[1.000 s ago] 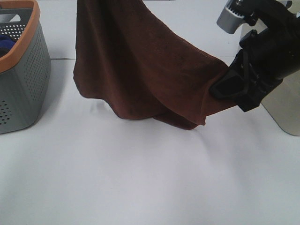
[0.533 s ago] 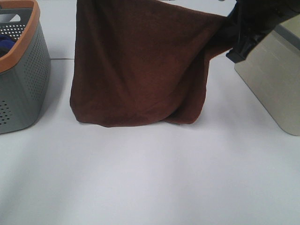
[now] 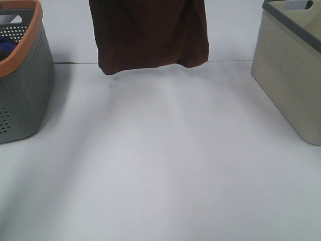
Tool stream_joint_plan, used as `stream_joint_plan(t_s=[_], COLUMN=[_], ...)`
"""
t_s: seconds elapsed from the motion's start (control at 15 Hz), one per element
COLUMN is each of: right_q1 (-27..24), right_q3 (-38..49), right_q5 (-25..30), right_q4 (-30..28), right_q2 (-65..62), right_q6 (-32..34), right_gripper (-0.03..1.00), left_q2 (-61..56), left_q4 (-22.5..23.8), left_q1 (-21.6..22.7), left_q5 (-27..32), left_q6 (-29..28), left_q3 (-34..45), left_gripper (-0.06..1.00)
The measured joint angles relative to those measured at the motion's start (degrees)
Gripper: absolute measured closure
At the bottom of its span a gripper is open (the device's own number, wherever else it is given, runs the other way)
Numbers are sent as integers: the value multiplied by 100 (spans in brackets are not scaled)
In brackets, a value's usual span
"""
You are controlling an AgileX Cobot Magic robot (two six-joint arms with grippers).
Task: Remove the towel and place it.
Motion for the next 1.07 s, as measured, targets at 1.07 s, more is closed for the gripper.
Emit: stream_joint_plan(t_s=[1.07], right_q1=[-384], right_q3=[-195], right_q5=[5117], right_q4=[934], right_q2=[773], right_q6=[103], right_gripper=[97], left_q2=[877], left_q4=[-487], left_q1=[-155], left_q5=[3741], left_q6=[1094], left_q3=[160], left_gripper=[94])
